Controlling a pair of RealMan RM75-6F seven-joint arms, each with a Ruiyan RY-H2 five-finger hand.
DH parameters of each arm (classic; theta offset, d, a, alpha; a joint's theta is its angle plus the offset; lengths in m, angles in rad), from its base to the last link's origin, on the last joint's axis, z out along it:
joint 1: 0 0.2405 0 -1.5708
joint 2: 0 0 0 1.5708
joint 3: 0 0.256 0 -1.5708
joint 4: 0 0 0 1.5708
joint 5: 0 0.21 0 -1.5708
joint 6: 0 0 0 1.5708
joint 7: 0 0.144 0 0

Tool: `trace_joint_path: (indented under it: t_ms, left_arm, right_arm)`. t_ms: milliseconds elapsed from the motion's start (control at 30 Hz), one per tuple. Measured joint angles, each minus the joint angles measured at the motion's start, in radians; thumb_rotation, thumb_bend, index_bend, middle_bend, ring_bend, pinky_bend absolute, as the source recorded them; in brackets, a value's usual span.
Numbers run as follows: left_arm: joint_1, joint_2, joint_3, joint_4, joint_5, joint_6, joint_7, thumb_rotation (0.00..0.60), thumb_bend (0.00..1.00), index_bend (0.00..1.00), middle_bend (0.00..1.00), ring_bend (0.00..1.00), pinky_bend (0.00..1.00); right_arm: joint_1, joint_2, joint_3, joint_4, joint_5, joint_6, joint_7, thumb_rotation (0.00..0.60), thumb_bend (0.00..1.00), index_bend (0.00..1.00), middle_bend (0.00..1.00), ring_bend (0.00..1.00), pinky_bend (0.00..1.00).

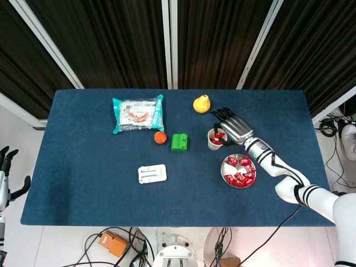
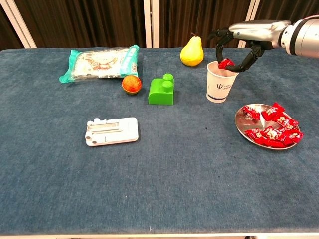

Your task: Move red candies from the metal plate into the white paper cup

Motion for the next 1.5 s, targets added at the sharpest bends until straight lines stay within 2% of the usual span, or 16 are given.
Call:
trace_joint_path:
  t_ms: [100, 300, 533, 733, 867, 1100, 1333, 1500]
  left_arm:
    - [-0.001, -0.001, -0.001, 0.000, -0.002, -0.001, 0.001, 0.600, 0.35, 0.11, 0.00, 0.00, 0.00]
    - [-0.001, 0.001, -0.002, 0.000, -0.005, -0.001, -0.001, 0.600, 0.35, 0.11, 0.00, 0.00, 0.00]
    - [0.003, 0.004, -0.001, -0.002, -0.002, 0.004, -0.007, 0.600, 0.35, 0.11, 0.00, 0.00, 0.00]
    - [0.003, 0.000, 0.003, -0.003, 0.006, 0.006, 0.002, 0.600, 0.35, 0.11, 0.00, 0.00, 0.00]
    - [0.005, 0.001, 0.002, -0.007, 0.004, 0.010, -0.001, 0.600, 0.35, 0.11, 0.00, 0.00, 0.00]
    - [0.005, 0.003, 0.001, -0.006, -0.001, 0.006, -0.005, 0.600, 0.35, 0.11, 0.00, 0.00, 0.00]
    - [0.005, 0.002, -0.001, -0.006, -0.004, 0.006, -0.002, 0.600, 0.35, 0.11, 0.00, 0.00, 0.00]
    - [0.005, 0.002, -0.002, -0.005, -0.008, 0.005, -0.002, 0.600, 0.35, 0.11, 0.00, 0.00, 0.00]
  right_arm:
    - [0.000, 0.001, -0.001, -0.004, 0.013, -0.015, -0.003, 0.600, 0.51, 0.40, 0.09, 0.00, 0.00]
    - [-0.007, 0.011, 0.003, -0.019, 0.010, 0.019, 0.004, 0.600, 0.48, 0.36, 0.09, 0.00, 0.00]
    - [-0.077, 0.090, -0.002, -0.126, -0.010, 0.165, 0.007, 0.600, 0.48, 0.37, 0.09, 0.00, 0.00]
    - [-0.182, 0.196, -0.064, -0.287, -0.041, 0.250, -0.063, 0.600, 0.48, 0.38, 0.09, 0.00, 0.00]
    - [-0.248, 0.221, -0.112, -0.325, -0.044, 0.269, -0.112, 0.600, 0.48, 0.38, 0.09, 0.00, 0.00]
    - [-0.283, 0.179, -0.134, -0.267, -0.015, 0.231, -0.134, 0.600, 0.48, 0.38, 0.09, 0.00, 0.00]
    - [-0.253, 0.089, -0.129, -0.157, -0.020, 0.158, -0.092, 0.600, 0.48, 0.38, 0.09, 0.00, 0.00]
    - [-0.230, 0.038, -0.124, -0.101, -0.051, 0.145, -0.051, 0.600, 0.48, 0.43, 0.09, 0.00, 0.00]
